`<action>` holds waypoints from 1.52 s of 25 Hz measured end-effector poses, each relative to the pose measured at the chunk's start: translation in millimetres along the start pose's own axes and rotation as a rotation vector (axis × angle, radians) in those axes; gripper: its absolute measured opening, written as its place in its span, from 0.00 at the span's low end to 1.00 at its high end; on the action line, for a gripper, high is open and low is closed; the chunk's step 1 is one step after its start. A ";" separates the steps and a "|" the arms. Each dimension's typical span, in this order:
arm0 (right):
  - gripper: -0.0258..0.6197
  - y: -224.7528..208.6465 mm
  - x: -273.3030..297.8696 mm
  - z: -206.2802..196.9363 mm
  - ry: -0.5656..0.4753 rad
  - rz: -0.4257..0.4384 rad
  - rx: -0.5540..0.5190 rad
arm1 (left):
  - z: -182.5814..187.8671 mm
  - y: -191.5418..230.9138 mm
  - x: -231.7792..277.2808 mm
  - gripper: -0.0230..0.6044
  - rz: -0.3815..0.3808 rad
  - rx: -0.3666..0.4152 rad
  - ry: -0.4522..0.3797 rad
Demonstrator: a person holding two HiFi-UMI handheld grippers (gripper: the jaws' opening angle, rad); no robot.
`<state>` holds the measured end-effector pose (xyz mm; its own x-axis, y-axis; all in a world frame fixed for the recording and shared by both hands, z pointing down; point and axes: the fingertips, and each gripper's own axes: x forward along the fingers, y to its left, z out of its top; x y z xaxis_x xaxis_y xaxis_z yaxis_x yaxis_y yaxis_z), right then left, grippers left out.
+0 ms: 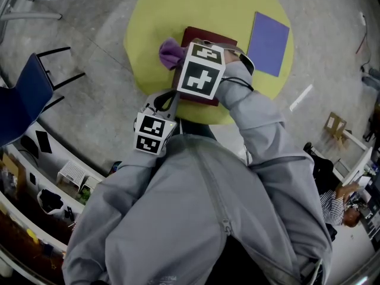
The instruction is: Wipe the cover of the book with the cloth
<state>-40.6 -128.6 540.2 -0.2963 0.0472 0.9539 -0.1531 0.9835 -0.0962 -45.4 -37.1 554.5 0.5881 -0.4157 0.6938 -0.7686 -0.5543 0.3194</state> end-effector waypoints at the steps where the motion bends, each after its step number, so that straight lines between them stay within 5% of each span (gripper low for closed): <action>1: 0.17 0.0 -0.5 -3.6 0.004 -0.003 0.004 | 0.8 -0.5 0.0 0.06 -0.001 -0.003 -0.001; 38: 0.17 13.2 -30.2 -138.4 0.128 -0.067 0.184 | -1.5 -7.2 -1.5 0.06 0.002 0.028 0.006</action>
<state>96.8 -92.9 549.5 -0.1599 0.0164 0.9870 -0.3407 0.9375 -0.0708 -41.1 -31.5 552.1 0.5851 -0.4125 0.6982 -0.7624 -0.5732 0.3002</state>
